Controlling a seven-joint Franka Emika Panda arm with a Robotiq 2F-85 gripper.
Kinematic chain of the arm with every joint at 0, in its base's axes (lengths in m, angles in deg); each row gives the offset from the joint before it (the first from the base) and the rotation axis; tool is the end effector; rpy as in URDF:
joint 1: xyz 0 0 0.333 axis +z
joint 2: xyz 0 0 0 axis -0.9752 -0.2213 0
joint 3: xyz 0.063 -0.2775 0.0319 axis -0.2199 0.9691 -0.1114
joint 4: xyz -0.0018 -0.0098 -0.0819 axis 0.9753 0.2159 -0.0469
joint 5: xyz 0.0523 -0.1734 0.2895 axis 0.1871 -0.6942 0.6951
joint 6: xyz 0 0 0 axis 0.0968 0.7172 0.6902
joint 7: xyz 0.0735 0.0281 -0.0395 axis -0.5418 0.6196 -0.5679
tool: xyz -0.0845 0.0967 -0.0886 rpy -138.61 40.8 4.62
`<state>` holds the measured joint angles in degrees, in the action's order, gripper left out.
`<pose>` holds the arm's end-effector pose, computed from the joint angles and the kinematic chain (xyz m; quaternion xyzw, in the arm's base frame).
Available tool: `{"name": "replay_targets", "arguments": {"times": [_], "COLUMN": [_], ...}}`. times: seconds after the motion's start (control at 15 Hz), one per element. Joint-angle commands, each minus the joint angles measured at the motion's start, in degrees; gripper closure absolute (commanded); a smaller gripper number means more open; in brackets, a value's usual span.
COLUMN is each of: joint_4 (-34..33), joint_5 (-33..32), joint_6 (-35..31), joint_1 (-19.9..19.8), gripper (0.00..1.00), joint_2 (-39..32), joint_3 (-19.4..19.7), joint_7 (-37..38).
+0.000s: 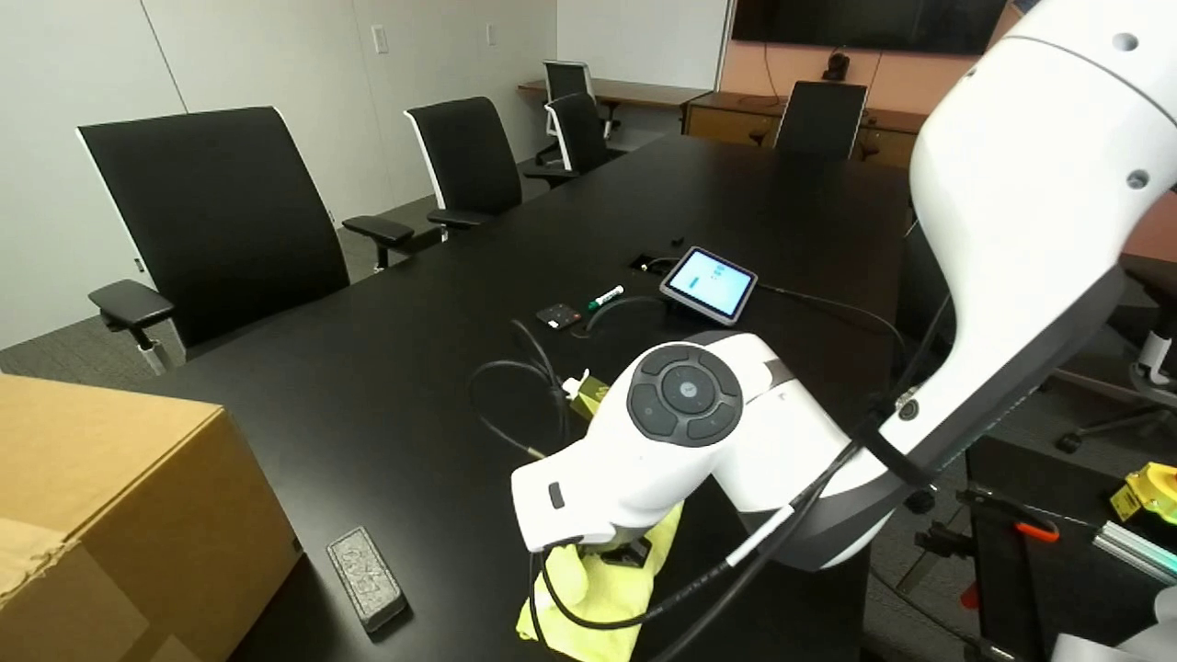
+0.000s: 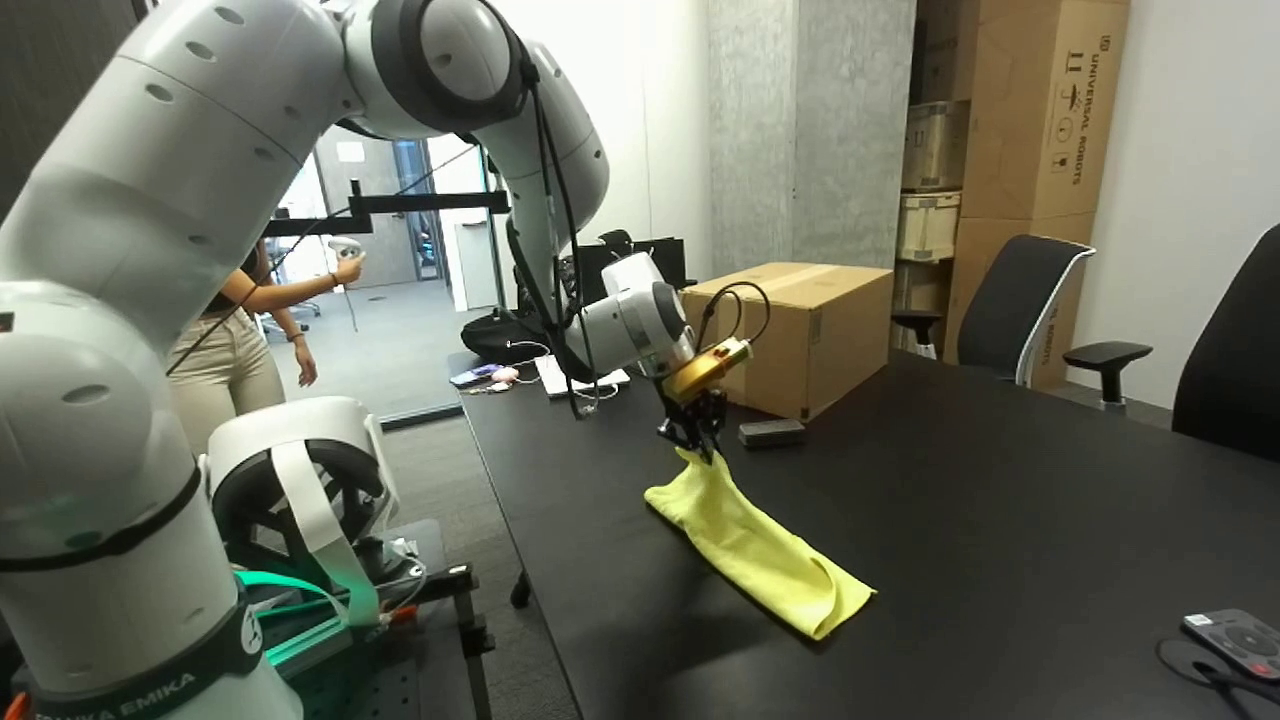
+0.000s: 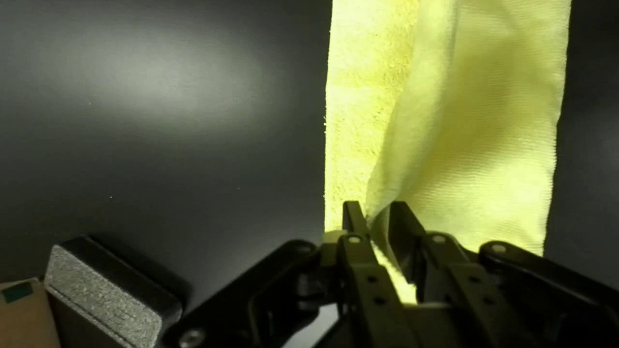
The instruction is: Fold the yellow towel once from bottom to top
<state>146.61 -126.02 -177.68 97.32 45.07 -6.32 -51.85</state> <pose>0.5408 0.2503 0.1269 0.6420 0.7422 0.0569 0.1838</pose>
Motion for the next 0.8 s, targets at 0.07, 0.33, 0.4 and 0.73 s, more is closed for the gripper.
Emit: {"name": "replay_targets", "arguments": {"times": [0.07, 0.33, 0.4, 0.73], "joint_4": [-1.8, 0.5, 1.1, 11.3], "joint_5": [1.5, 5.2, 5.6, 4.5], "joint_6": [0.8, 2.1, 2.7, 5.2], "joint_1": [-3.3, -6.0, -6.1, -8.4], "gripper": [0.39, 0.10, 0.04, 0.00], "joint_2": [1.0, 4.5, 5.4, 16.4], "joint_3": [-3.9, -5.7, -4.8, 0.8], "joint_7": [3.2, 5.2, 6.6, 16.9]}}
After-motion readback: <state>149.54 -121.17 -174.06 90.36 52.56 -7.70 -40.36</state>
